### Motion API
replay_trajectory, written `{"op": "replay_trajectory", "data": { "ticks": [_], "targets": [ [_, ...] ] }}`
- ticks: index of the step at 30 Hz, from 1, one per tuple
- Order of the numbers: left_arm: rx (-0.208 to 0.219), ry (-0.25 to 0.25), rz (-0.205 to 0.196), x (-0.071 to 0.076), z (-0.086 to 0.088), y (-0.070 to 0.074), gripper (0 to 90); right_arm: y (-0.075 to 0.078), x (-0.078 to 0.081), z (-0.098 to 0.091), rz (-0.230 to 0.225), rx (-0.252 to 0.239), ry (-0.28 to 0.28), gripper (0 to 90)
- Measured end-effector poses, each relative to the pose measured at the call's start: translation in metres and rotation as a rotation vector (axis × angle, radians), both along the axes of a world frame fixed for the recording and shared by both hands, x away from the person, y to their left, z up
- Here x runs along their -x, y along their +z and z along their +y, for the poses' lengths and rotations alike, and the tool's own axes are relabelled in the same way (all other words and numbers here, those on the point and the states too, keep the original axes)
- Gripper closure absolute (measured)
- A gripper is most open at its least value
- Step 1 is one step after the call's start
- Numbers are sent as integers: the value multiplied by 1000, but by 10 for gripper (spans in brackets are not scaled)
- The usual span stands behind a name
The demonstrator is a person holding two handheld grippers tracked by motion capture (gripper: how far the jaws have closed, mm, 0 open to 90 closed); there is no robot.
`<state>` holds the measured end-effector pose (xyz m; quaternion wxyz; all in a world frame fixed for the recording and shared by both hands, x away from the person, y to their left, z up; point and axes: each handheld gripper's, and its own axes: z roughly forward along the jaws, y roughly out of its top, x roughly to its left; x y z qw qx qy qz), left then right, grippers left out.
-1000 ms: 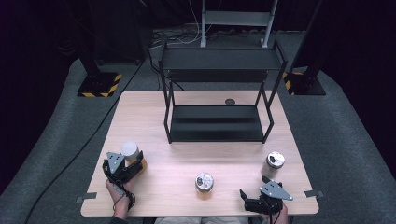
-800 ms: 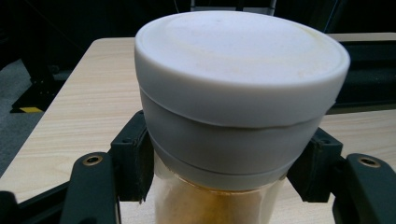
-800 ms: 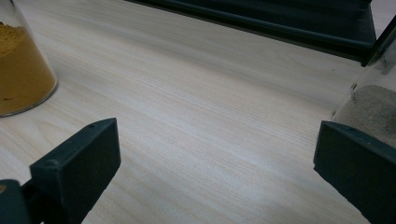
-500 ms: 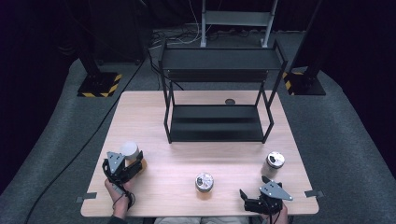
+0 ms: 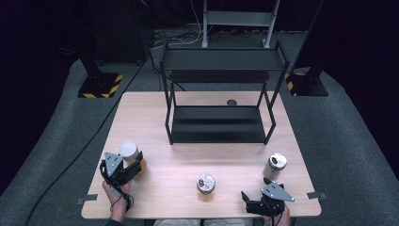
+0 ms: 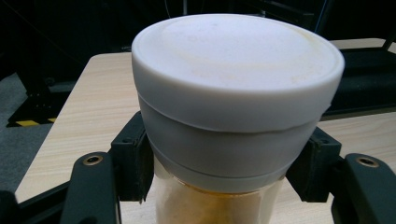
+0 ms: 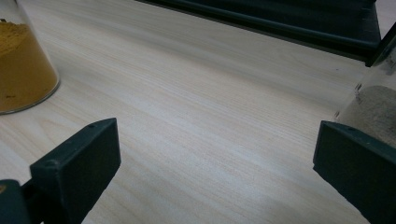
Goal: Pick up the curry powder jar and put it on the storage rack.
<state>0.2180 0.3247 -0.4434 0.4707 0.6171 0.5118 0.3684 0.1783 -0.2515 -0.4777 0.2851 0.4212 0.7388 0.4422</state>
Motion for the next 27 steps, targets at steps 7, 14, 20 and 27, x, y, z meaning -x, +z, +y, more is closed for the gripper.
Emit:
{"op": "replay_trajectory", "data": {
  "ticks": [7,14,20,27],
  "targets": [
    [-11,-23,3,1,0,6,343,1,-1,0,5,2,7,0],
    [-2,-43,13,0,1,9,344,1,-2,-1,8,3,10,0],
    [-4,-64,16,-1,2,13,344,1,-2,-1,6,6,16,0],
    [-1,-87,19,-3,4,17,344,0,-1,-1,1,8,15,0]
  ]
}}
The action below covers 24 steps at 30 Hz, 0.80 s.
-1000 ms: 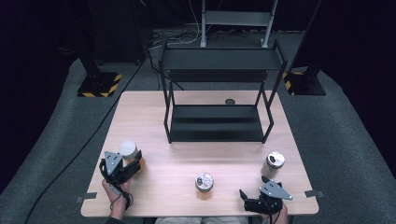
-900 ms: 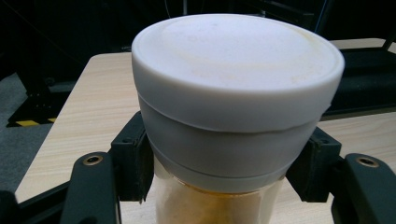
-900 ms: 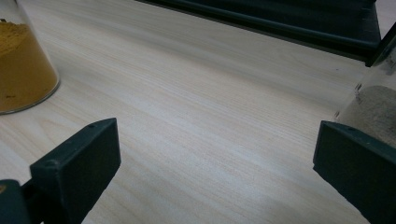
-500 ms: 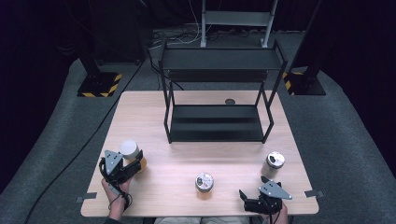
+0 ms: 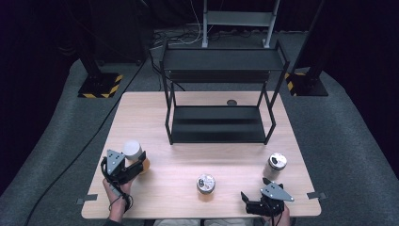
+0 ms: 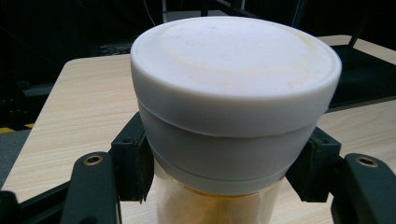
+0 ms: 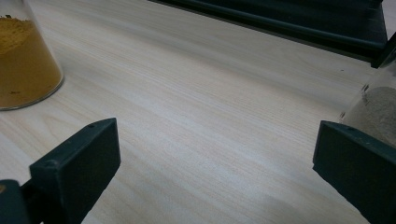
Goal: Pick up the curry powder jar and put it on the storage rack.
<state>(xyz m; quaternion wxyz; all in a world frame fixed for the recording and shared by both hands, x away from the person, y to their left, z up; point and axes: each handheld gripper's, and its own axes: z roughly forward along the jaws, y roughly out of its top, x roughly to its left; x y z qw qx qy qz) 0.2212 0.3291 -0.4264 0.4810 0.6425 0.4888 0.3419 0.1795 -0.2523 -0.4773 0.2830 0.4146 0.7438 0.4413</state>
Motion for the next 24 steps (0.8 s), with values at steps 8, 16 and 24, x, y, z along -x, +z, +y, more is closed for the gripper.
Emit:
{"op": "replay_trajectory", "data": {
  "ticks": [8,16,24],
  "targets": [
    [2,-26,-8,-2,0,4,345,0,0,0,1,2,4,0],
    [0,-49,-11,-5,-4,6,345,1,-1,0,4,1,4,0],
    [-1,-70,-16,-10,-8,7,346,0,-1,0,3,3,7,0]
  ]
}}
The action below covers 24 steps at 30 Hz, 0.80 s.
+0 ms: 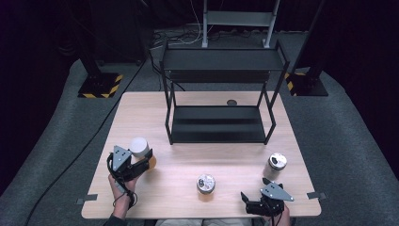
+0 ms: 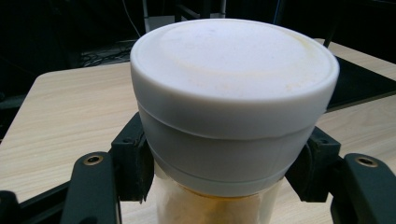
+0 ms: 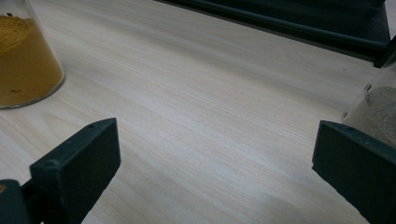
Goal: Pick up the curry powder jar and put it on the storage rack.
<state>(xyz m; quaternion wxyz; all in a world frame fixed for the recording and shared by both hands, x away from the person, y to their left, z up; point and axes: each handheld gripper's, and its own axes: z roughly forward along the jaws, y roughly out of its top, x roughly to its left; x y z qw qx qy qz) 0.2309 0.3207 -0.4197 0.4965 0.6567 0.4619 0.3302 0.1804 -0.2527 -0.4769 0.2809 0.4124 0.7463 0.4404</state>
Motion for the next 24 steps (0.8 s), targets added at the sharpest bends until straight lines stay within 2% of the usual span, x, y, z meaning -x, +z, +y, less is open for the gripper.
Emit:
{"op": "replay_trajectory", "data": {
  "ticks": [9,12,24],
  "targets": [
    [-16,-28,-5,-4,-5,3,346,0,0,0,1,1,1,1],
    [-1,-35,-6,-5,-5,3,346,0,0,0,2,1,1,1],
    [1,-68,-1,-12,-9,6,346,1,0,1,4,3,-1,3]
  ]
}}
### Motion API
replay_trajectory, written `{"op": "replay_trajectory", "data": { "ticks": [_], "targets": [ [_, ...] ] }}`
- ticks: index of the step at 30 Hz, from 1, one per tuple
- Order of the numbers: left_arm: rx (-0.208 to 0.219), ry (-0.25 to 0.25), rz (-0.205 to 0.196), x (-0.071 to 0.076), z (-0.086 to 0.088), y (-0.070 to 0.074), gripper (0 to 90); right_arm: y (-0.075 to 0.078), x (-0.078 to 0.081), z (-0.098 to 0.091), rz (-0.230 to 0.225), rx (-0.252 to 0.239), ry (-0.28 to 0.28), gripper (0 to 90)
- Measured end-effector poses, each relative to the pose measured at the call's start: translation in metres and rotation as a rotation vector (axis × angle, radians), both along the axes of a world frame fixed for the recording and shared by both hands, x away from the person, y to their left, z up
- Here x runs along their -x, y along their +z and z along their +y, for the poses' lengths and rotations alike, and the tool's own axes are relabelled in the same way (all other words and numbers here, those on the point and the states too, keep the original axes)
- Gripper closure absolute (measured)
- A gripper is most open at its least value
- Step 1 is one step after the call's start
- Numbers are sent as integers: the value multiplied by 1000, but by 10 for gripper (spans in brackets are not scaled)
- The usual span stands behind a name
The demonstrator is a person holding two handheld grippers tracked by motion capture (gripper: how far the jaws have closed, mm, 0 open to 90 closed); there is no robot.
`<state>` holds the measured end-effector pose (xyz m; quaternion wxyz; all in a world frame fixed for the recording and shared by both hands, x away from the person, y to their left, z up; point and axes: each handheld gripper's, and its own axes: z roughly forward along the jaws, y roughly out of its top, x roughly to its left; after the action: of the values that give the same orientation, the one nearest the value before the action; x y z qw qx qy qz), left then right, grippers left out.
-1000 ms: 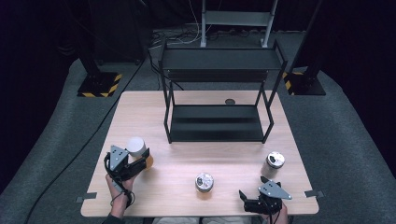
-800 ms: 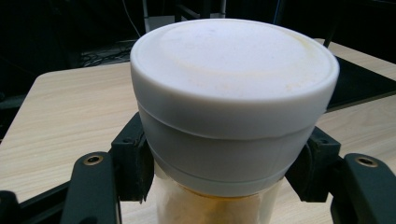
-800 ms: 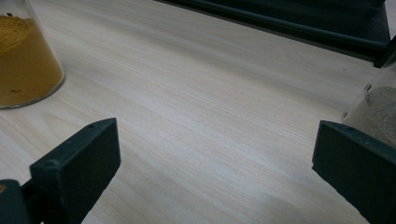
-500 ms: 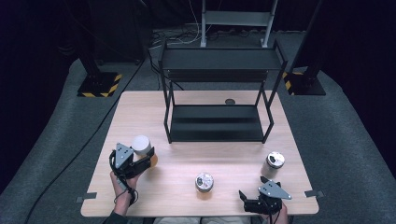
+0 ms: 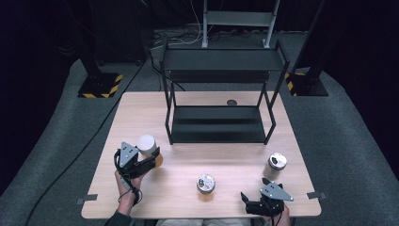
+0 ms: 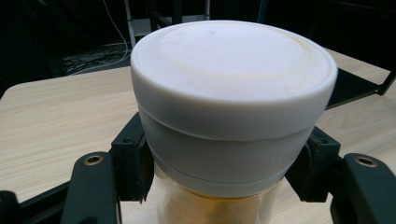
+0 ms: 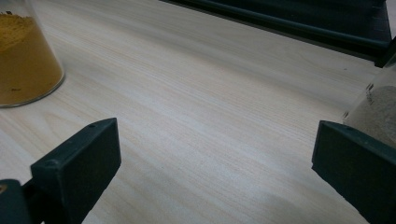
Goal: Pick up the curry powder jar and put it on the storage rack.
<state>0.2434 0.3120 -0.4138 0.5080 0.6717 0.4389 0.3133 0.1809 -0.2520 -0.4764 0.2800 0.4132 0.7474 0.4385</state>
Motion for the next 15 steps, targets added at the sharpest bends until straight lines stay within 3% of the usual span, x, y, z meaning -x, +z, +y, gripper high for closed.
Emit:
{"op": "replay_trajectory", "data": {
  "ticks": [15],
  "targets": [
    [-11,-32,-3,-9,-9,4,347,0,-1,0,3,1,3,3]
  ]
}}
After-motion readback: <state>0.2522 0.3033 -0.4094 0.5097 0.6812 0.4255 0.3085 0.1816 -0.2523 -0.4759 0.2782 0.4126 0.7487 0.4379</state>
